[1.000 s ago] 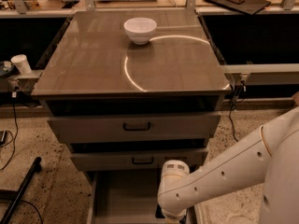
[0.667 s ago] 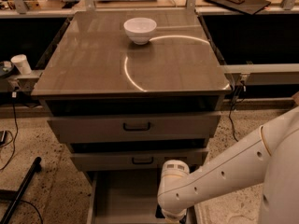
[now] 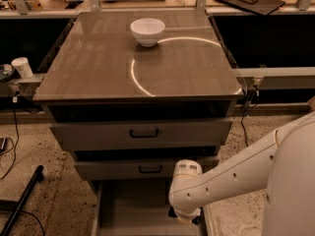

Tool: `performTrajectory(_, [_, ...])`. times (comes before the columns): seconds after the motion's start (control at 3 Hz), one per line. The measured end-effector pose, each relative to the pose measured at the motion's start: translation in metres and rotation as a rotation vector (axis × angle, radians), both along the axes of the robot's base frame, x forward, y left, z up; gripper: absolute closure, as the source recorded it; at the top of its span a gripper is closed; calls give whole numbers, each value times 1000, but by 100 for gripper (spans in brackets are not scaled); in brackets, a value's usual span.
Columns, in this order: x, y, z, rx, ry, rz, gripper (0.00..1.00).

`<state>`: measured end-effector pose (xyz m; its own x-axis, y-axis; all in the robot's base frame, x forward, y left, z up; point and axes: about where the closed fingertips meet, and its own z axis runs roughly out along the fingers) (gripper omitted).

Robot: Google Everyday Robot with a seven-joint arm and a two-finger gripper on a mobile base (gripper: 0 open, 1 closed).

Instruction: Place rxbar blueberry into bottom drawer

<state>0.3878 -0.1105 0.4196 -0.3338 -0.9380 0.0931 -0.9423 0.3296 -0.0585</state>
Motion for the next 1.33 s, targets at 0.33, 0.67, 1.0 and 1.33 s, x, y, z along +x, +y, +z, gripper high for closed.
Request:
performTrajectory(0.33, [1,3,-11,1,10,-2,100])
performTrajectory(0.67, [-4,3,-29,-2,27,-9,100])
performTrajectory(1.0, [-9,3,-59,-2,61,-30,100])
performTrajectory(1.33, [-9,1,-62,-12,55,-36,100])
